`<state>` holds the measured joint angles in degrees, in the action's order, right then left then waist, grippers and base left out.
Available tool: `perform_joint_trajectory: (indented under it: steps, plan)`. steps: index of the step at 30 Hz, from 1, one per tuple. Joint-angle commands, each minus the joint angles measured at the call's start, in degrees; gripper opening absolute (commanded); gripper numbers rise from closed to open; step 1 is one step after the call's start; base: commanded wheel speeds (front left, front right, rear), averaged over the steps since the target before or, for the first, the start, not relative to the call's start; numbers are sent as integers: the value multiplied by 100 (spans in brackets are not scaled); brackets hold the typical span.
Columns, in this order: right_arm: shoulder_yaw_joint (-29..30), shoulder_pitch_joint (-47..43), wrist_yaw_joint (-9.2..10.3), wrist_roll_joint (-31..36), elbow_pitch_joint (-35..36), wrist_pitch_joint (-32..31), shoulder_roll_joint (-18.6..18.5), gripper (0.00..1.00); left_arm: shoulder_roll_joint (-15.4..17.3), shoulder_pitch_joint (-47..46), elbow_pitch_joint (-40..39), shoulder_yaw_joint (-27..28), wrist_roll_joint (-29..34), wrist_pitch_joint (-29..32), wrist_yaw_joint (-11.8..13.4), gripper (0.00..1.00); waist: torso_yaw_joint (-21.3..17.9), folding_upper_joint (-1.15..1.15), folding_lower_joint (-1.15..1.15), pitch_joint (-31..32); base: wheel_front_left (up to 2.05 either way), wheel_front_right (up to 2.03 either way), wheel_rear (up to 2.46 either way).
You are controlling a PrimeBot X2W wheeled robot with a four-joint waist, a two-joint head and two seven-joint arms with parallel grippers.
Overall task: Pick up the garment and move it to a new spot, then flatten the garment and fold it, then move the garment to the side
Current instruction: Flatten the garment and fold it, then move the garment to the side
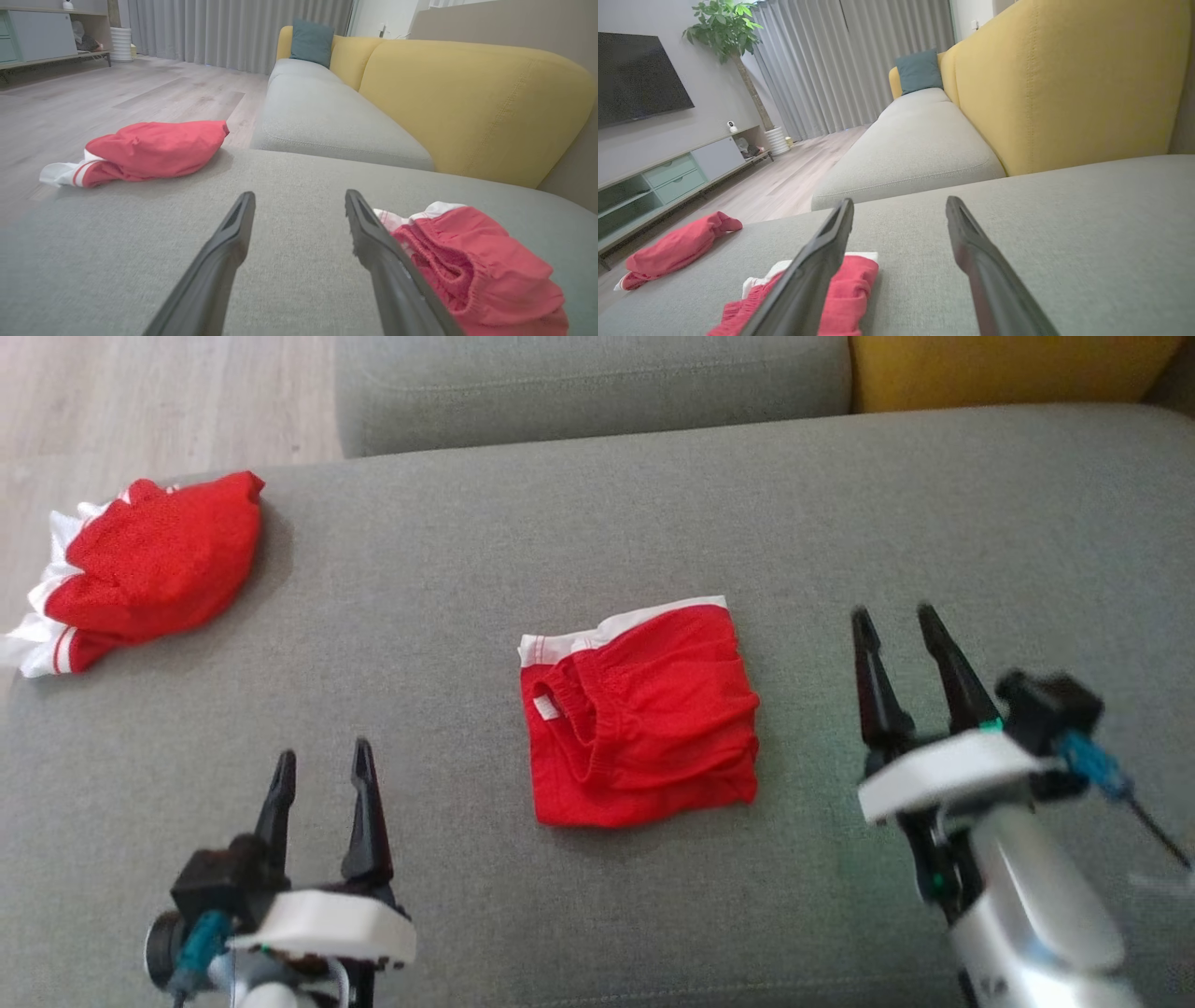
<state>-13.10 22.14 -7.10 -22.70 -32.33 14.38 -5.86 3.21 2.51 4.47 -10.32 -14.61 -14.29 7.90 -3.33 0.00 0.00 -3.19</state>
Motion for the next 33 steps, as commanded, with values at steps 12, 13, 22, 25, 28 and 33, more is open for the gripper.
perform_joint_trajectory:
  steps: [12, 13, 22, 25, 28, 33]
  plan:
    - [462, -1326, -39, 676, 1577, -12, 296, 100, -27, 267, -106, 280, 146, -71, 15, 100, 121, 0, 0, 261, 0, 0, 0]
    - [443, -1347, -39, 681, 1595, -29, 296, 100, -27, 285, -100, 275, 149, -71, 14, 100, 126, 0, 0, 275, 0, 0, 0]
    - [369, -1440, -39, 629, 1609, -95, 297, 100, -31, 343, -45, 247, 157, -71, 0, 100, 174, 0, 0, 335, 0, 0, 0]
    - [365, -1456, -39, 630, 1603, -126, 298, 100, -31, 352, -37, 244, 158, -71, -9, 100, 186, 0, 0, 339, 0, 0, 0]
    - [359, -1459, -39, 627, 1595, -148, 298, 100, -32, 359, -38, 245, 156, -71, -18, 100, 192, 0, 0, 334, 0, 0, 0]
    - [356, -1455, -39, 638, 1590, -173, 298, 100, -33, 368, -44, 249, 153, -71, -30, 100, 186, 0, 0, 318, 0, 0, 0]
